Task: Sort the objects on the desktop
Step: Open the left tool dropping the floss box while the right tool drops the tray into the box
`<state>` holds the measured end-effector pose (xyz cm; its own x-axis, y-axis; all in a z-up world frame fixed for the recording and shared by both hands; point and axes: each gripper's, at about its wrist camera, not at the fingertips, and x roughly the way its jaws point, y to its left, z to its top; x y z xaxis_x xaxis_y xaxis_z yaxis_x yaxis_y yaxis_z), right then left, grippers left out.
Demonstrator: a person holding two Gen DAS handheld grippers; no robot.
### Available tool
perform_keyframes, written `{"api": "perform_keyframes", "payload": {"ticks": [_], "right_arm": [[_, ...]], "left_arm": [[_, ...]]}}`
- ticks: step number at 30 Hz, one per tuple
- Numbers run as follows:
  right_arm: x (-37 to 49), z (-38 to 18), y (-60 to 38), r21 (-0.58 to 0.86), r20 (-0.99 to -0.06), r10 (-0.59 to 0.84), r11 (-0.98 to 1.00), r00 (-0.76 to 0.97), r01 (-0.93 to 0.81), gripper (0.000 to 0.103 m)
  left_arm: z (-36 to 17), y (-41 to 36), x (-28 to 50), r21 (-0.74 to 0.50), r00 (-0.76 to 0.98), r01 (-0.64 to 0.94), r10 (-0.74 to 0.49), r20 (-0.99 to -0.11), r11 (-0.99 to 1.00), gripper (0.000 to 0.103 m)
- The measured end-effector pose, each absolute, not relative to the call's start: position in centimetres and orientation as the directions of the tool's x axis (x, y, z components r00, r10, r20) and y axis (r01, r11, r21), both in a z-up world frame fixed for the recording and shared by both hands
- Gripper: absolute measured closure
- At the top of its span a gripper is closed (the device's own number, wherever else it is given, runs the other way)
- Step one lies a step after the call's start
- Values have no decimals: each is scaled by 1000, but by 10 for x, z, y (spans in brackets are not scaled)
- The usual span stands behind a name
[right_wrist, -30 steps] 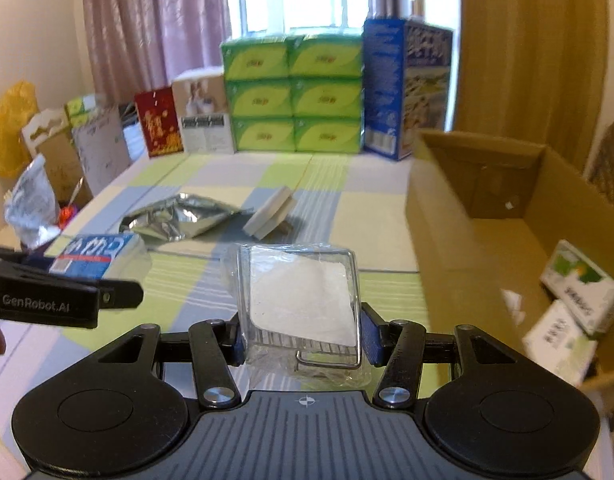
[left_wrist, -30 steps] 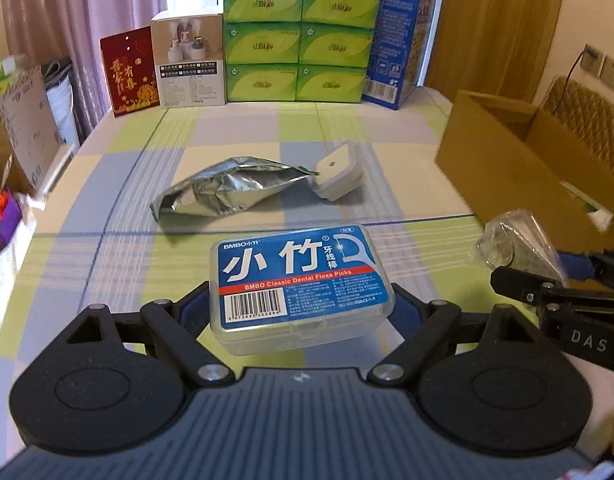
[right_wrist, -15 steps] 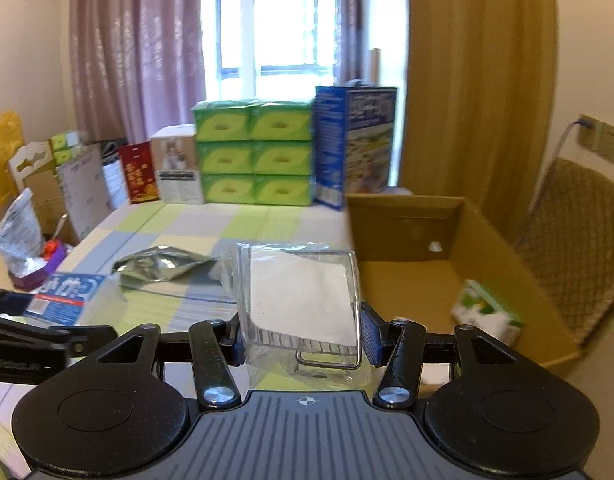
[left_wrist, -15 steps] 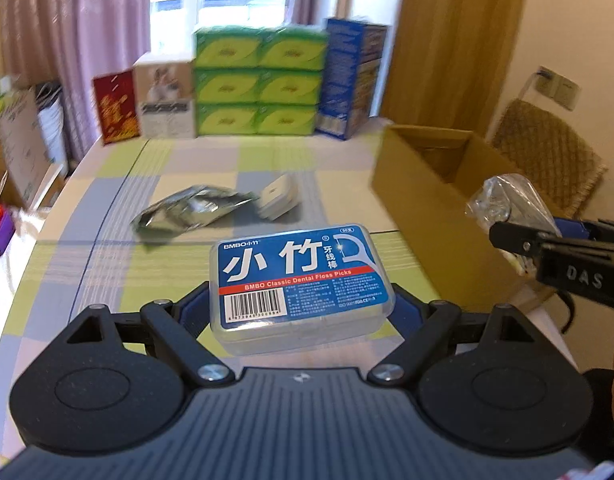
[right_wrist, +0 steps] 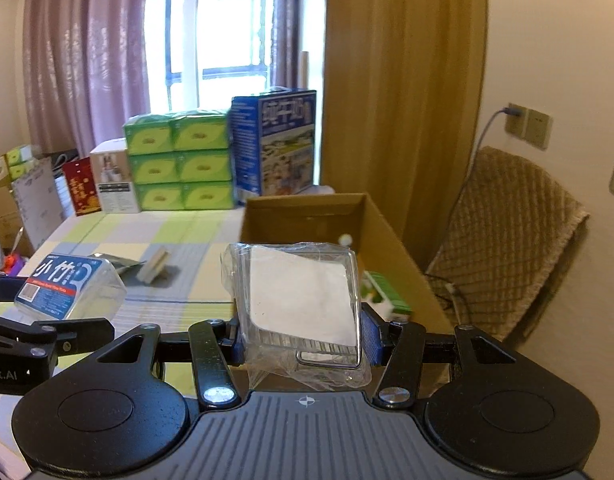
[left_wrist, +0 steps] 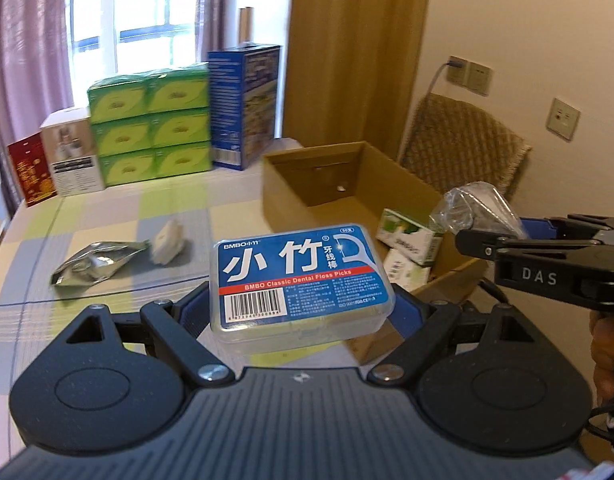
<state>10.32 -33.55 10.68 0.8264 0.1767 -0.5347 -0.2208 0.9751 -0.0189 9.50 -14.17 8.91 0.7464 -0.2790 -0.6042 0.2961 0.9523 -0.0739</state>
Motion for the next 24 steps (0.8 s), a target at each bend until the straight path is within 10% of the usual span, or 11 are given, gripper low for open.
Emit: {"api": "perform_keyframes", "payload": {"ticks": [24], "right_arm": [[151, 104, -387, 3, -554, 155, 983, 818, -184, 53]], "left_arm": [[81, -208, 133, -64, 702, 378, -331, -631, 924, 17]]}}
